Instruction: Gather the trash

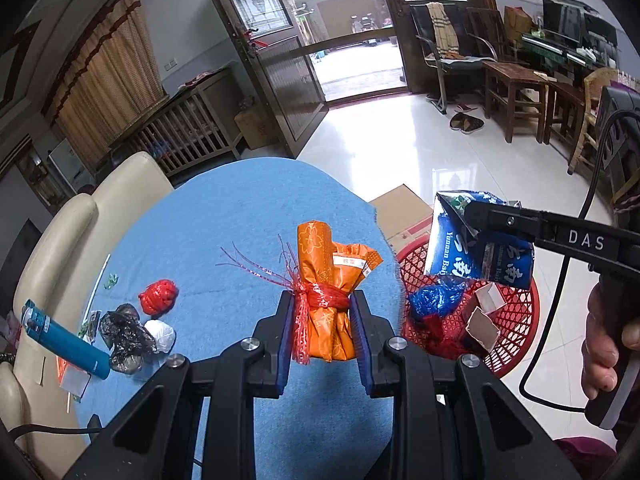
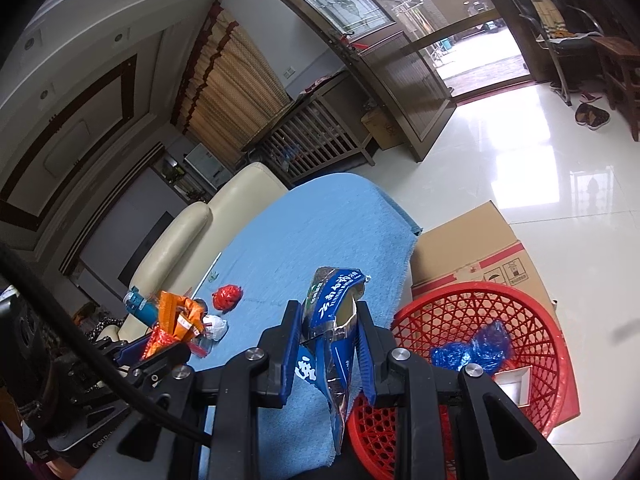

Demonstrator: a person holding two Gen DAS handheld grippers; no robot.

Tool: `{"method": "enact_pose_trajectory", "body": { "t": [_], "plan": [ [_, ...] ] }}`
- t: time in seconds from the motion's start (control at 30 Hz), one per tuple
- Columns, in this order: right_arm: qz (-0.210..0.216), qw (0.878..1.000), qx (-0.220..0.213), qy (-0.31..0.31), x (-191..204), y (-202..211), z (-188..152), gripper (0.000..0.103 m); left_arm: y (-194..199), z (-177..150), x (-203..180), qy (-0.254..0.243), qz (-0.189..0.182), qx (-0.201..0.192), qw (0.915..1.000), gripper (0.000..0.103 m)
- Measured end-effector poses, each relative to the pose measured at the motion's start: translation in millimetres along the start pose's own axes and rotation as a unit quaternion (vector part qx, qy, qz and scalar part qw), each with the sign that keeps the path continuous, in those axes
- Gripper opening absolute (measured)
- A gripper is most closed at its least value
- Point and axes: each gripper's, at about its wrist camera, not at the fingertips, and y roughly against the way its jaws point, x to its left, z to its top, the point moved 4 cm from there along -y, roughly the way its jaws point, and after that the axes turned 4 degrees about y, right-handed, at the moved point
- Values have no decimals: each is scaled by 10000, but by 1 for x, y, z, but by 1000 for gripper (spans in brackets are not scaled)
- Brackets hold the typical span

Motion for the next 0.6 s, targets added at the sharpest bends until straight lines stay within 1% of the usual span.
{"method": "enact_pose_trajectory", "body": {
  "t": [0.43,0.6],
  "plan": [
    [-171,9993,-196,-270,-25,17,7,28,-11,9,-31,-311,-104,79,9994,29],
    [-236,9987,-226,-398,-33,21,7,30,-15,14,-44,-415,-127,94,9990,30]
  ]
}}
